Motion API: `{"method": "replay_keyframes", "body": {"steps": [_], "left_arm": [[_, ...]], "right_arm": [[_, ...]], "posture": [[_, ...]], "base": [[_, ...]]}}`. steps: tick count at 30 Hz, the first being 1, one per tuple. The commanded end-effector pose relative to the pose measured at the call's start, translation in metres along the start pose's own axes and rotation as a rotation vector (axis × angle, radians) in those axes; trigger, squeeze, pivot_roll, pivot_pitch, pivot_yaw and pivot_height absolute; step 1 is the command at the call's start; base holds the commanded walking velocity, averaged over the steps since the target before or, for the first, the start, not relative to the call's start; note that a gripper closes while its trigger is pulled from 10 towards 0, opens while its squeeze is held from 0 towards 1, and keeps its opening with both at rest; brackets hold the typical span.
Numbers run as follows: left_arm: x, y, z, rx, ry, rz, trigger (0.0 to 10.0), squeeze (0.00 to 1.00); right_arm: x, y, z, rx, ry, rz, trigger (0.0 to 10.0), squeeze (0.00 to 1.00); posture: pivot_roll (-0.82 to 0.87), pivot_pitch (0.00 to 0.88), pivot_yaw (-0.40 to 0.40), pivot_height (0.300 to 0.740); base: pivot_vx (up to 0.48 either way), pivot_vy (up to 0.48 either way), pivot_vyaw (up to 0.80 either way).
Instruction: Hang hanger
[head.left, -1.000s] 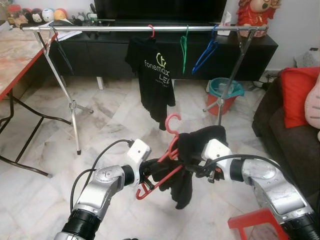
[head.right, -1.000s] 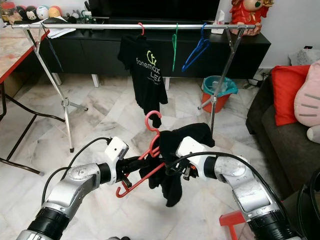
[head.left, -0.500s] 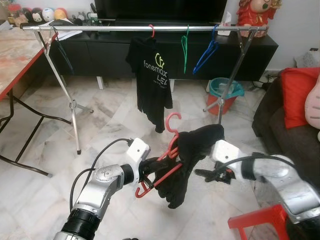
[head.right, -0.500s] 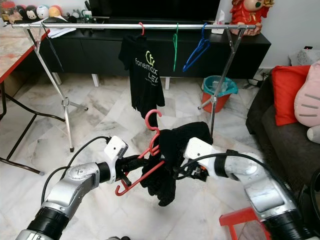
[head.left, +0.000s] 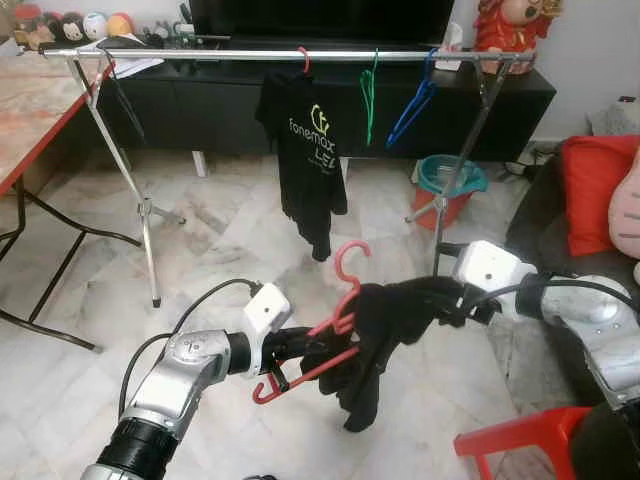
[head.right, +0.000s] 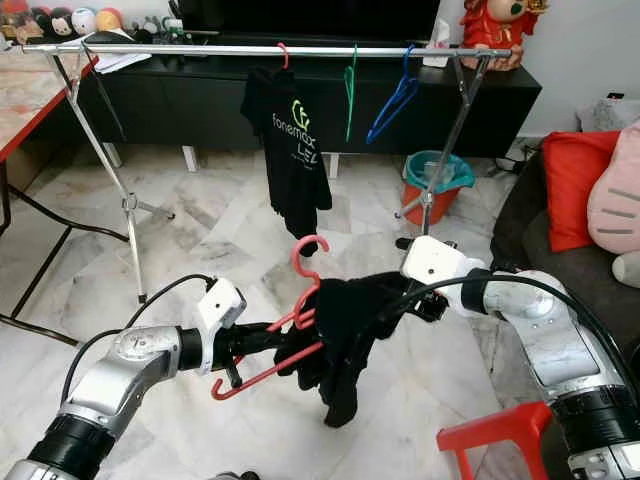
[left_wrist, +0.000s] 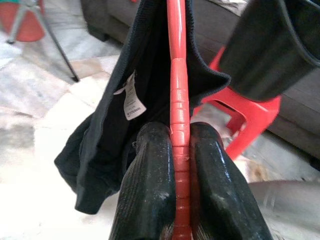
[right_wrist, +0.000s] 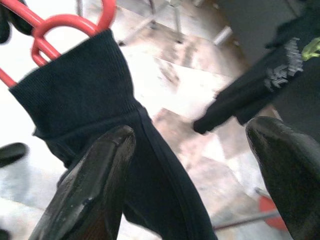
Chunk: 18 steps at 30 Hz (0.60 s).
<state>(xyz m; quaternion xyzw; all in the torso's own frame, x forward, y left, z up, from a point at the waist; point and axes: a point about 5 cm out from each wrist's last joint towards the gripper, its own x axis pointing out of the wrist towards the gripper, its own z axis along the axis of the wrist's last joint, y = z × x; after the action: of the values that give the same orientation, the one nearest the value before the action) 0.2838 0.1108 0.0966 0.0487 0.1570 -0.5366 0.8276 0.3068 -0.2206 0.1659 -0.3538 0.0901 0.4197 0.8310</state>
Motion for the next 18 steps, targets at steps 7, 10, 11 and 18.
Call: {"method": "replay_keyframes", "body": {"steps": [7, 10, 11, 18], "left_arm": [[0.002, -0.007, 0.019, 0.077, -0.039, -0.125, 10.0, 0.00], [0.001, -0.007, 0.019, 0.086, -0.031, -0.137, 10.0, 0.00], [0.001, -0.007, 0.019, 0.086, -0.031, -0.137, 10.0, 0.00], [0.000, -0.008, 0.020, 0.095, -0.018, -0.166, 10.0, 0.00]], "right_arm": [[-0.004, 0.014, -0.003, 0.100, -0.128, 0.202, 10.0, 1.00], [-0.006, 0.011, -0.007, 0.090, -0.121, 0.207, 10.0, 1.00], [-0.006, 0.011, -0.007, 0.090, -0.121, 0.207, 10.0, 1.00], [-0.019, 0.006, -0.012, 0.098, -0.108, 0.290, 10.0, 0.00]], "posture": [[0.02, 0.061, -0.054, 0.736], [0.02, 0.059, -0.054, 0.736], [0.02, 0.059, -0.054, 0.736], [0.01, 0.050, -0.053, 0.736]], "base": [[0.000, 0.000, 0.00], [0.000, 0.000, 0.00], [0.000, 0.000, 0.00], [0.000, 0.000, 0.00]]}}
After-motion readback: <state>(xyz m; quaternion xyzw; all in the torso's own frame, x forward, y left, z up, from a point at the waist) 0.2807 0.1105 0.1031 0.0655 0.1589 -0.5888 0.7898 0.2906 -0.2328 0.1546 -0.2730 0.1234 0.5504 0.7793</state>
